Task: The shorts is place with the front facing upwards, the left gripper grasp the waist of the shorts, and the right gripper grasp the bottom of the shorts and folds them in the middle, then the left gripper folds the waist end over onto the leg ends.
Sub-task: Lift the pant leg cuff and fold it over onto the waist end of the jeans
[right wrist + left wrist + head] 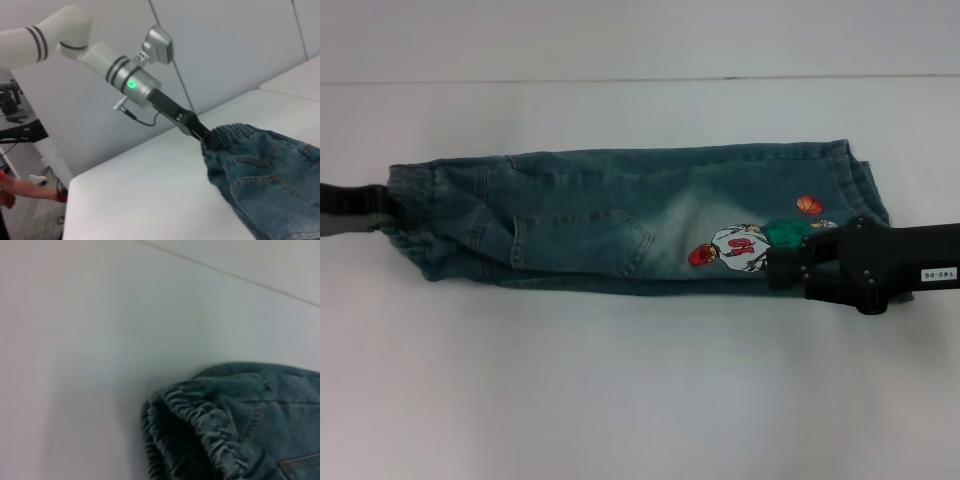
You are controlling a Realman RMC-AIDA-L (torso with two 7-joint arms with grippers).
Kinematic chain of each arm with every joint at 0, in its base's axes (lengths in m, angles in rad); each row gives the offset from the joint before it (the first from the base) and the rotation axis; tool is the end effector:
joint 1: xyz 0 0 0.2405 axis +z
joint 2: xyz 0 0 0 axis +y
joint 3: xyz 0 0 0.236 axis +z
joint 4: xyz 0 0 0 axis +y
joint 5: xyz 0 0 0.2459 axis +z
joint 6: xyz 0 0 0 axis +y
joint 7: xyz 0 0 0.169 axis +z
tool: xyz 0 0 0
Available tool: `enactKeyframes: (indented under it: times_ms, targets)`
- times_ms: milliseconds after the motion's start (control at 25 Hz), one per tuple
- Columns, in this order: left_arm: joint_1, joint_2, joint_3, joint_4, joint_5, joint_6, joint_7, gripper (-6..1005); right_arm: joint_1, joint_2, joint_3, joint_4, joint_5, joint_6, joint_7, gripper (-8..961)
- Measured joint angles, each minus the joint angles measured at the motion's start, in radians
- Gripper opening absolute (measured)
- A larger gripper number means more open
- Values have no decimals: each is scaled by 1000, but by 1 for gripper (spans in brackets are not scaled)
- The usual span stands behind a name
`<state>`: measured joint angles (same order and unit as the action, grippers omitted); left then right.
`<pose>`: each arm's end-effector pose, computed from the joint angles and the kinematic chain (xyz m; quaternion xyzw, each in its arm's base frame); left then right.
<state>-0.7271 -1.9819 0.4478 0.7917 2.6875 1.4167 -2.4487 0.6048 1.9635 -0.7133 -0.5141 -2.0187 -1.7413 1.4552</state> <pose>-0.3106 0.4157 0.0708 -0.7472 -0.6230 -0.0535 0.2251 0.2487 0.3449 0.0042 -0.9415 0.2299 0.2459 0.0137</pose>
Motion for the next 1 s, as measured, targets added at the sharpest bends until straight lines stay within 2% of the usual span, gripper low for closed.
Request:
enactKeyframes:
  times_ms: [240,360,440,600,680,720,880,1000]
  targets:
    - [1,3,0,55,-68,91,13,69,0,11,11,10,2,61,-2,160]
    - [-4,8,0,85,-97,128,15,67,0,27,60,11,4,124,-2,43]
    - [-8,12,0,101,-117,146,15,66,-1,41,93,11,4,170,-2,35]
    - [-21,25,0,118,-180,189,14,65,1,96,175,37,35,301,-48,23]
    - [-29,33,-1,120,-236,212,14,65,0,120,203,105,118,374,-134,23]
    - [-32,35,0,120,-260,220,14,65,-1,127,209,142,158,403,-179,23]
    - [-45,40,0,120,-370,249,14,64,10,133,224,396,429,546,-534,22]
    - [-63,43,2,121,-419,260,14,64,30,140,246,529,599,624,-749,23]
